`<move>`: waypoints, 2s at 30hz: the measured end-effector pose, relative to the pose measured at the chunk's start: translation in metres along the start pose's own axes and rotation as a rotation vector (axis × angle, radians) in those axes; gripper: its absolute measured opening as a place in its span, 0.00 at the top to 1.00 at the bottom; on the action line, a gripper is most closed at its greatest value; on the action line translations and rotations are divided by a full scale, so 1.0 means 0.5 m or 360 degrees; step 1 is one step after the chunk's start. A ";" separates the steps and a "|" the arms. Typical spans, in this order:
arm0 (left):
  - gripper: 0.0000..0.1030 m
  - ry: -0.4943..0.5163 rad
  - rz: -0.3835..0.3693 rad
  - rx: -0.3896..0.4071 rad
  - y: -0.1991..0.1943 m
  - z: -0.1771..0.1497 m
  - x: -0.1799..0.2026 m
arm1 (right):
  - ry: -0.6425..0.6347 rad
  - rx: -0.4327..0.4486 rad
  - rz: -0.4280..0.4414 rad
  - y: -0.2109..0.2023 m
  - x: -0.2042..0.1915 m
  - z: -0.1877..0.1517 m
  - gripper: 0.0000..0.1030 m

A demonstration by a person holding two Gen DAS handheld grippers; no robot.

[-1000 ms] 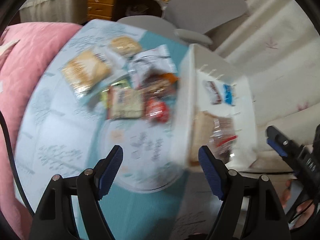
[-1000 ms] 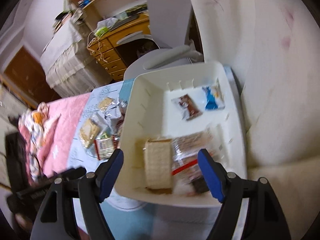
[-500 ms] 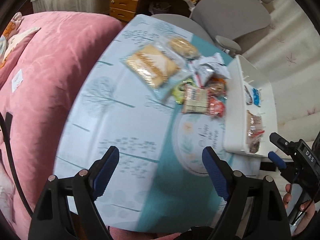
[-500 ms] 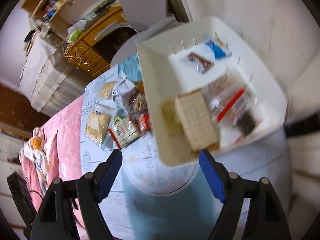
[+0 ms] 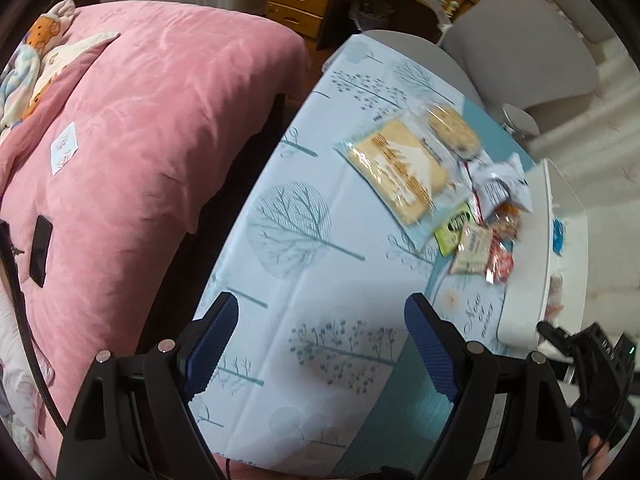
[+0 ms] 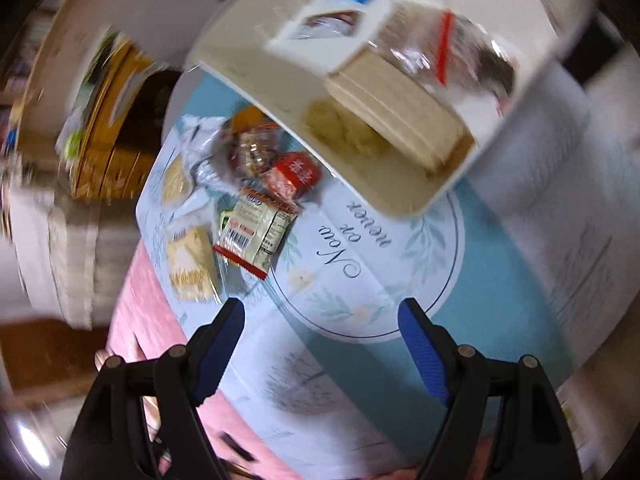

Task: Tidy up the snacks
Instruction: 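Withdraw both tools from the tray toward the remaining snacks, then grasp the yellow sponge-cake bag with left tool while right tool grasps the LIPO pack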

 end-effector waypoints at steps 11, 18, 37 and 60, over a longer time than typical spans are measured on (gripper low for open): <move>0.18 -0.0025 0.0039 0.0014 0.065 0.105 0.030 | 0.0327 0.0022 0.0106 0.114 -0.021 -0.025 0.23; 0.18 -0.0056 -0.0077 0.0021 0.151 0.168 0.082 | 0.0294 0.0057 0.0221 0.163 -0.063 -0.005 0.23; 0.13 -0.0110 -0.0018 -0.0166 0.326 0.253 0.156 | -0.0001 0.0150 0.0030 0.250 -0.158 0.036 0.23; 0.00 0.0118 0.0017 -0.0043 0.387 0.323 0.267 | -0.0415 0.0248 -0.0225 0.274 -0.193 0.042 0.34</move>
Point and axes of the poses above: each gripper's, at about its wrist camera, not at the fingertips, and y roughly the way its jaws point, x to its right, z to its top, the point moved 7 cm from there along y, roughly the way its jaws point, and after that the axes turned 9 degrees about y, right-handed, at the moved point
